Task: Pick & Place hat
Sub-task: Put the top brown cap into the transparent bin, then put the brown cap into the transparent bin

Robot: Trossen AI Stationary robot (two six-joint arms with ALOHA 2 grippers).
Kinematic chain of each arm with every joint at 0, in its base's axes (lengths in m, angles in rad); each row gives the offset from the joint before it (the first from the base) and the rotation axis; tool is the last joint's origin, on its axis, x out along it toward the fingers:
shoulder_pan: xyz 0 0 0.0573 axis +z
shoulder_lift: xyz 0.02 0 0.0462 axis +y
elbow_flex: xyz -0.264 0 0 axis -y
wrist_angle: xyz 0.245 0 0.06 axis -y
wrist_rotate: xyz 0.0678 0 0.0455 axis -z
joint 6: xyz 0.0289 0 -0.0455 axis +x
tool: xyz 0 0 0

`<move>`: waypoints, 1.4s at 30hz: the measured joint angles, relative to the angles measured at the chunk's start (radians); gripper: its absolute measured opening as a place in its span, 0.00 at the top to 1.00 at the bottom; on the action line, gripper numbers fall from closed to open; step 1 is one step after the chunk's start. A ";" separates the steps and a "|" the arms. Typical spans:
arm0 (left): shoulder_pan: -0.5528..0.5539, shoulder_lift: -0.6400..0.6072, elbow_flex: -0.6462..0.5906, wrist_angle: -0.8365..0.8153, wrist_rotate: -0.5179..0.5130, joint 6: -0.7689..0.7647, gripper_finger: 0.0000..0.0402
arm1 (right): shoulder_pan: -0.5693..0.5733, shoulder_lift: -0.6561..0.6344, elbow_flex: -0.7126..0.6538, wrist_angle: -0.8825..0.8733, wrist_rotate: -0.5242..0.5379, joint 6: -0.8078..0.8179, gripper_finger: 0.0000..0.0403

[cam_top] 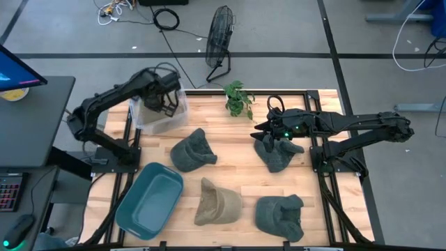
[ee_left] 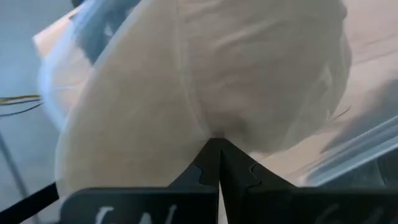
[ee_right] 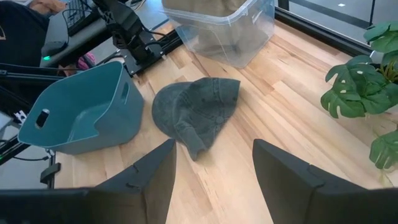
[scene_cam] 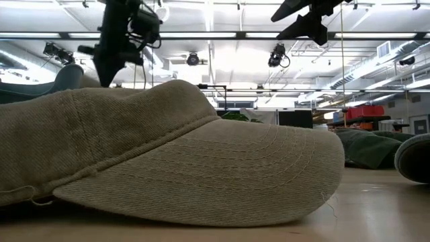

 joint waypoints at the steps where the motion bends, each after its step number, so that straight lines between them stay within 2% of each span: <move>1: 0.003 -0.024 -0.040 0.041 0.000 0.001 1.00 | 0.000 0.000 0.000 0.000 0.000 0.000 0.46; 5: 0.055 -0.084 -0.147 0.177 0.001 0.061 1.00 | 0.000 0.000 0.000 0.001 0.001 0.000 0.46; 10: 0.172 -0.100 -0.251 0.323 0.015 0.146 1.00 | 0.000 0.000 0.000 0.000 0.001 0.000 0.46; 15: 0.246 -0.100 -0.361 0.503 0.149 0.183 1.00 | 0.000 0.000 0.000 0.001 0.001 0.021 0.46; 18: 0.250 -0.100 -0.369 0.517 0.166 0.182 1.00 | 0.000 0.000 0.000 0.001 0.001 0.045 0.46; 22: 0.234 -0.106 -0.304 0.482 0.177 0.183 1.00 | 0.000 0.000 0.000 0.001 0.001 0.047 0.46; 32: 0.075 -0.219 -0.003 0.342 0.198 0.129 1.00 | 0.000 0.000 0.000 0.020 0.001 0.044 0.46; 37: -0.072 -0.294 0.035 0.338 0.278 0.102 0.98 | 0.000 0.000 0.000 0.016 -0.052 0.065 0.46; 42: -0.232 -0.342 0.035 0.335 0.280 0.058 0.88 | 0.006 0.002 0.000 0.016 -0.123 0.050 0.46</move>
